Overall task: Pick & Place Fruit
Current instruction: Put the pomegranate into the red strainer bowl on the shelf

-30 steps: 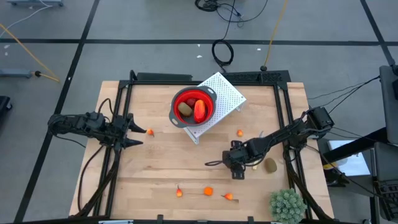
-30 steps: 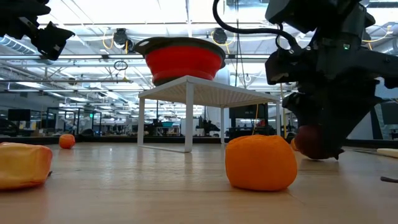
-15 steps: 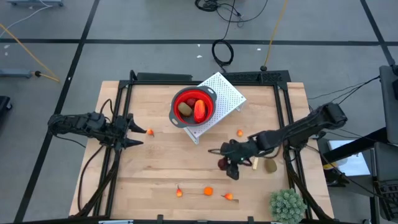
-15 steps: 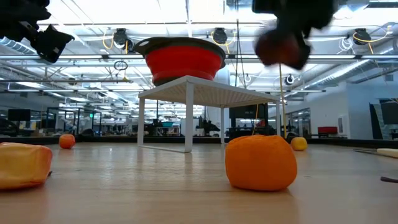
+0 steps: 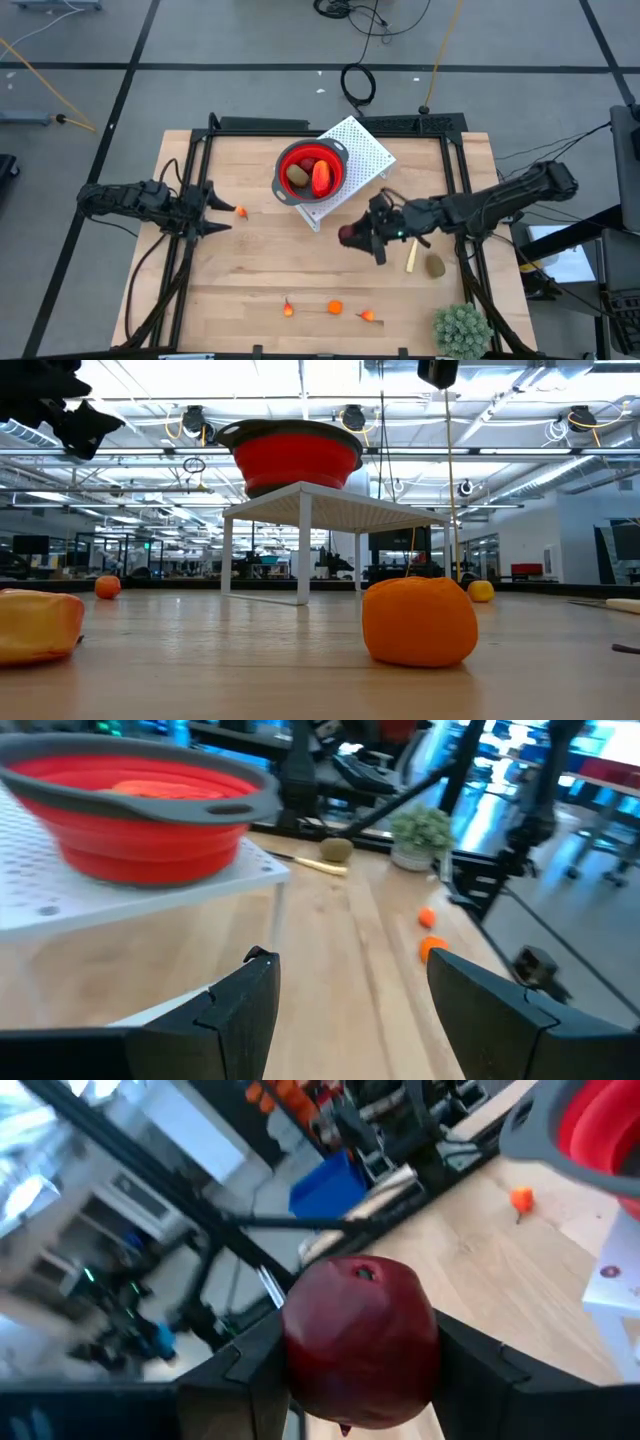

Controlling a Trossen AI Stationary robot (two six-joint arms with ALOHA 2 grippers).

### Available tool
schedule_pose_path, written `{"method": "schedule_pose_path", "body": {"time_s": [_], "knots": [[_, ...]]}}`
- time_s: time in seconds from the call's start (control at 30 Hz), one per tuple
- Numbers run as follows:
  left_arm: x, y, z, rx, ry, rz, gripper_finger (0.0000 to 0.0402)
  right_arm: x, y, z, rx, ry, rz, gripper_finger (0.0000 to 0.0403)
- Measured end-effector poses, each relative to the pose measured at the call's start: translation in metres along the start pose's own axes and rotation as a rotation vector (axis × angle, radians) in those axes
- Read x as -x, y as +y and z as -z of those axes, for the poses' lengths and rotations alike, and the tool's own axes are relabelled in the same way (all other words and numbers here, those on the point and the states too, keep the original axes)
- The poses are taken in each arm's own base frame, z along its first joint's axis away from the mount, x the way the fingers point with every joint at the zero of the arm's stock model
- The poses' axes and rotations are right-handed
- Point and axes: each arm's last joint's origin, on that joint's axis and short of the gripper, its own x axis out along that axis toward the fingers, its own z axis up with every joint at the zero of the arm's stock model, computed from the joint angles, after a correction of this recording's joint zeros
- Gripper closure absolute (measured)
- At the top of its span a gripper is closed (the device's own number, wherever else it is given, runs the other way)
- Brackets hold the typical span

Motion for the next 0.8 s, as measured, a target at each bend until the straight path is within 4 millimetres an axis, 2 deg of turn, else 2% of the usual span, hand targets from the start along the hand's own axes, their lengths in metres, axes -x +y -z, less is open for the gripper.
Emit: {"method": "schedule_pose_path", "body": {"time_s": [0.2, 0.53, 0.8], "knots": [[0.000, 0.002, -0.001, 0.032, -0.019, -0.080, 0.0149, 0.004, 0.002, -0.018, -0.130, -0.106, -0.071, 0.0222], [0.000, 0.002, -0.001, 0.057, -0.021, -0.085, 0.0149, 0.009, 0.006, -0.045, -0.373, -0.266, -0.265, 0.0219], [0.000, 0.002, -0.001, 0.053, -0.021, -0.085, 0.0149, 0.012, 0.008, -0.056, -0.469, -0.282, -0.372, 0.0218]]}}
